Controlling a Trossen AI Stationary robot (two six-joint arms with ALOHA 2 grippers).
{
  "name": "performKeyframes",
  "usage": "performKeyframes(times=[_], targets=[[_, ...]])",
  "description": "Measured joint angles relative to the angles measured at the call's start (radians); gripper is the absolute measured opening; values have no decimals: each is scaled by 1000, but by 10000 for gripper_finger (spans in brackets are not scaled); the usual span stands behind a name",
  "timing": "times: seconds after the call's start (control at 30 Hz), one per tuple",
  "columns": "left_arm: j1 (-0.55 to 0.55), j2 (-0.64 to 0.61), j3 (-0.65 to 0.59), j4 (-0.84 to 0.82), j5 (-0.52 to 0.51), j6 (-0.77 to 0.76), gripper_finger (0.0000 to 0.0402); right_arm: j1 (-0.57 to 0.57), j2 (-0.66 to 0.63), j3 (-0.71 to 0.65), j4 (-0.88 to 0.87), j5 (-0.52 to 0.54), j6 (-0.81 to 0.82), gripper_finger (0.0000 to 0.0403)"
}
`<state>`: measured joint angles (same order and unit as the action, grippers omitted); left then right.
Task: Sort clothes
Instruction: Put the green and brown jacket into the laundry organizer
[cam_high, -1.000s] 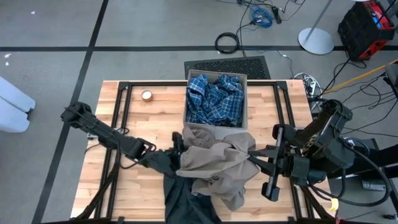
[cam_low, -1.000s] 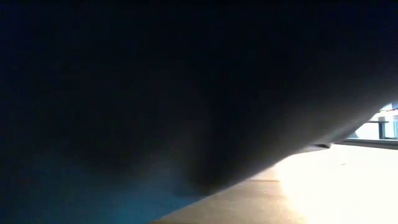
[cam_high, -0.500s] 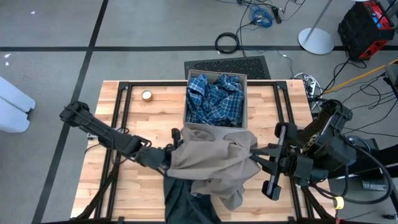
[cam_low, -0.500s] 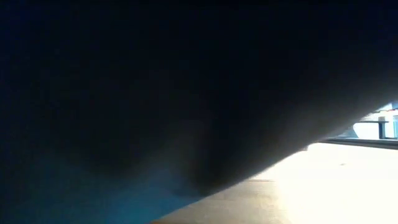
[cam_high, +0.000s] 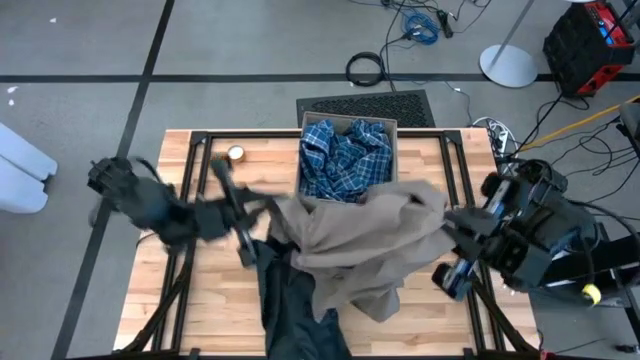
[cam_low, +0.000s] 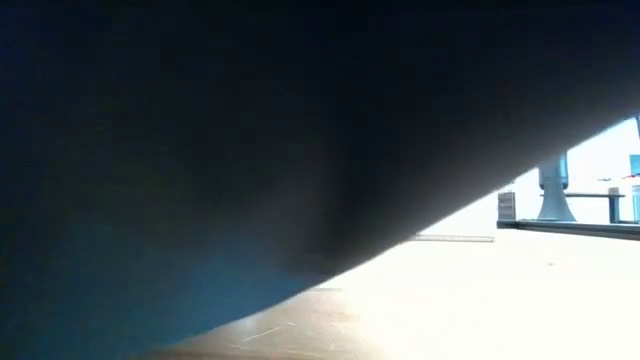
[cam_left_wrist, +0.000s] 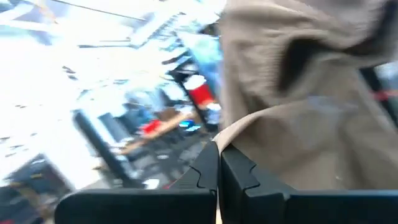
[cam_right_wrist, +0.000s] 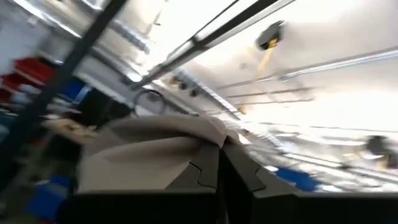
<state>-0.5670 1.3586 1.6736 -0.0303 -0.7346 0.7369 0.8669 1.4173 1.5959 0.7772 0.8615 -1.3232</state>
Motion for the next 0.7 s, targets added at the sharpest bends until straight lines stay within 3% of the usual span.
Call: performKeyframes(times=[0.13, 0.3, 0.43, 0.57, 0.7], targets=[[4, 0, 140, -1, -107, 137, 1, -10, -3, 0, 160, -33, -180, 0], [67, 0, 297, 0, -200, 276, 1, -60, -4, 0, 376, -201, -322, 0], [141, 0, 427, 4, -214, 298, 1, -124, -4, 26, 501, -290, -393, 0], [188, 0, 563, 27, -214, 285, 0, -182, -4, 93, 561, -369, -353, 0], [176, -10, 676, -3, -160, 93, 0, -198, -4, 188, 524, -431, -155, 0]])
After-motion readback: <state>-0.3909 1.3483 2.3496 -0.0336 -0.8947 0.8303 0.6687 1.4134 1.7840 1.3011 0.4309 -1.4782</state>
